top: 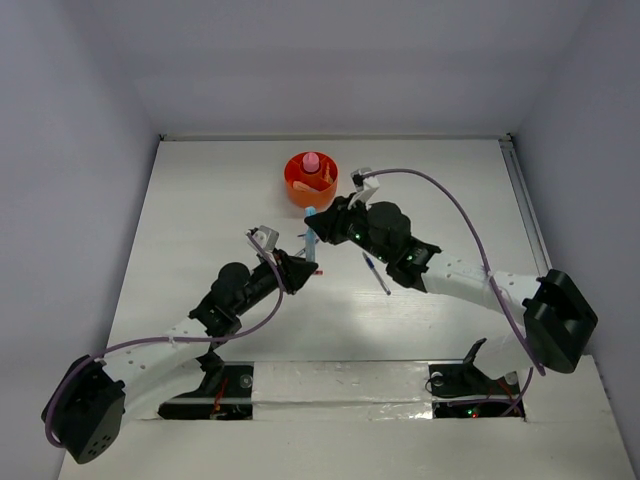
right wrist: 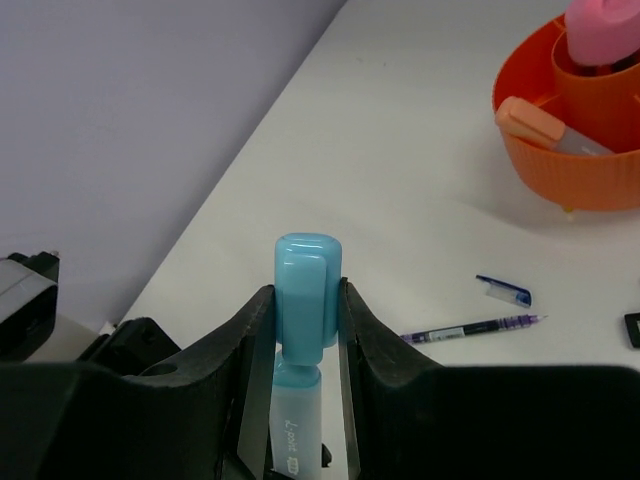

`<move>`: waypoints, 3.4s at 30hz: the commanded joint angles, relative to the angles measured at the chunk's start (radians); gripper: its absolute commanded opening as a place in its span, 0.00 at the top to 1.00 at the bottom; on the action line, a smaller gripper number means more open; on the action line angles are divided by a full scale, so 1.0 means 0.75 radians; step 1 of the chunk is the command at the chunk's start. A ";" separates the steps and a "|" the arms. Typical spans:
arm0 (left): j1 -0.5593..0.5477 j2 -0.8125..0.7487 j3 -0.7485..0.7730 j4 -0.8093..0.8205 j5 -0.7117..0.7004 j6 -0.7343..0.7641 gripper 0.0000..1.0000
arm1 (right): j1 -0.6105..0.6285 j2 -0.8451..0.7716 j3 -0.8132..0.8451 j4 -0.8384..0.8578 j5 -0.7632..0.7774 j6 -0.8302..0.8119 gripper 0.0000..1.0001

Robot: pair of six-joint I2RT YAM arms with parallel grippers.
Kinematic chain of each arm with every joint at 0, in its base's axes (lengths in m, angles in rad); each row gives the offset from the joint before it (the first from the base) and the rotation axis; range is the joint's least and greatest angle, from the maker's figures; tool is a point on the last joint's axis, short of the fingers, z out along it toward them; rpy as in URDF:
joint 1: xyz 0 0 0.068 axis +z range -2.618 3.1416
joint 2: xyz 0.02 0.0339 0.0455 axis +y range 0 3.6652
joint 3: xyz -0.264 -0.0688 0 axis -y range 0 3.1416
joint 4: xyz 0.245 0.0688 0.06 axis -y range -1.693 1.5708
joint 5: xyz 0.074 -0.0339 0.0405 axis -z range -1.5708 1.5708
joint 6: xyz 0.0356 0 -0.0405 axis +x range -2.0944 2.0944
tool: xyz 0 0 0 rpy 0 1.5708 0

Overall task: Sort the stationery into containers
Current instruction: Close the pen cap on the pen.

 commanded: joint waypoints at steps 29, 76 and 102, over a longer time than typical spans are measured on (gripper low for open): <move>-0.006 -0.096 0.044 0.031 -0.096 -0.071 1.00 | 0.205 0.004 -0.174 0.347 0.278 -0.046 0.89; -0.006 0.098 0.627 0.076 -0.170 -0.081 1.00 | 0.402 0.041 -0.642 0.404 0.113 0.447 1.00; -0.018 0.193 0.627 0.240 -0.377 -0.006 1.00 | 0.465 0.013 -0.636 0.440 0.065 0.588 1.00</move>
